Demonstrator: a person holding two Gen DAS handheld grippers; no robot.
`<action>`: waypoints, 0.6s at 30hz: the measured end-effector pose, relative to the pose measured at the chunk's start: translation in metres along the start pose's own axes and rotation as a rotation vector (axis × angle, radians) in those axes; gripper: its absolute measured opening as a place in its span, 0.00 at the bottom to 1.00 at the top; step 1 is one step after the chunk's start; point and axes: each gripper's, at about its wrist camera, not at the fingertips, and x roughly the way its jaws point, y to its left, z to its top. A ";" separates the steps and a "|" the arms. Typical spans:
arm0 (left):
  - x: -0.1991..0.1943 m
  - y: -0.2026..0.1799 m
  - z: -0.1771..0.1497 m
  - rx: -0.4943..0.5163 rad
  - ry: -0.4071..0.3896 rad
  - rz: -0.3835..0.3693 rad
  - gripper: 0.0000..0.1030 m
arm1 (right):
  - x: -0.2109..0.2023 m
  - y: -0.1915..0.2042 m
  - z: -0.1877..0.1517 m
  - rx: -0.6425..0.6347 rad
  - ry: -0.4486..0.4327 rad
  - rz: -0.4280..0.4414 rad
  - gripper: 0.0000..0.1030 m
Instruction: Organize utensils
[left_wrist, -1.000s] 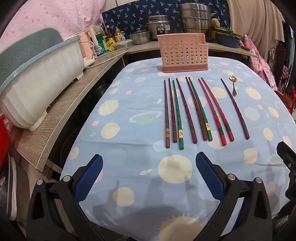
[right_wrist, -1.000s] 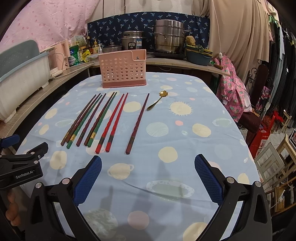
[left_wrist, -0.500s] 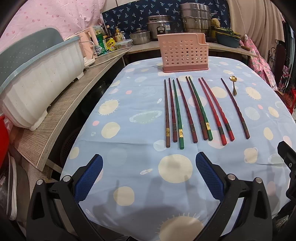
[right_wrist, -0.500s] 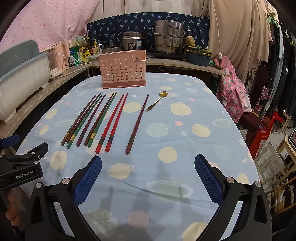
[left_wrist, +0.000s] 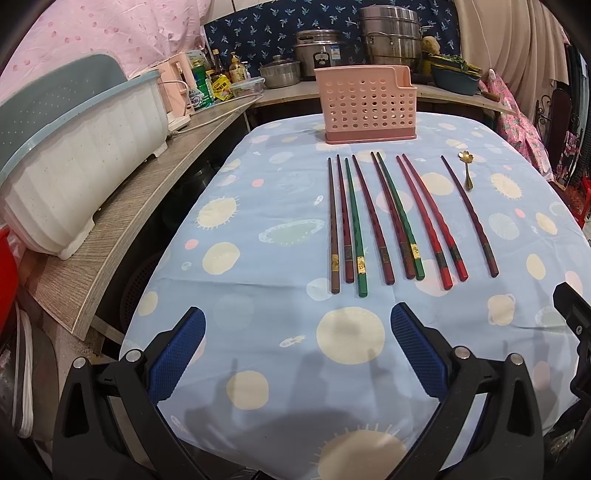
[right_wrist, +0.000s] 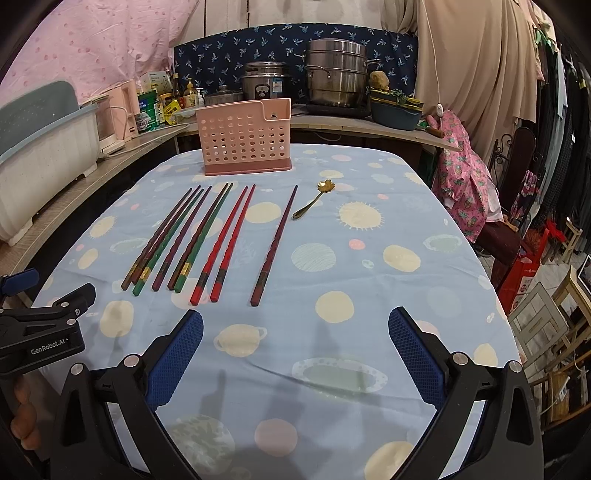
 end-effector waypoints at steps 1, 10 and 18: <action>0.000 0.000 0.000 0.000 0.000 -0.001 0.93 | 0.000 0.000 0.000 0.000 0.000 0.000 0.94; 0.000 0.000 0.002 0.001 0.001 -0.002 0.93 | 0.000 0.000 0.000 0.000 0.000 0.001 0.94; 0.000 -0.001 0.002 0.001 0.001 -0.001 0.93 | 0.000 0.000 0.000 0.000 -0.001 0.001 0.94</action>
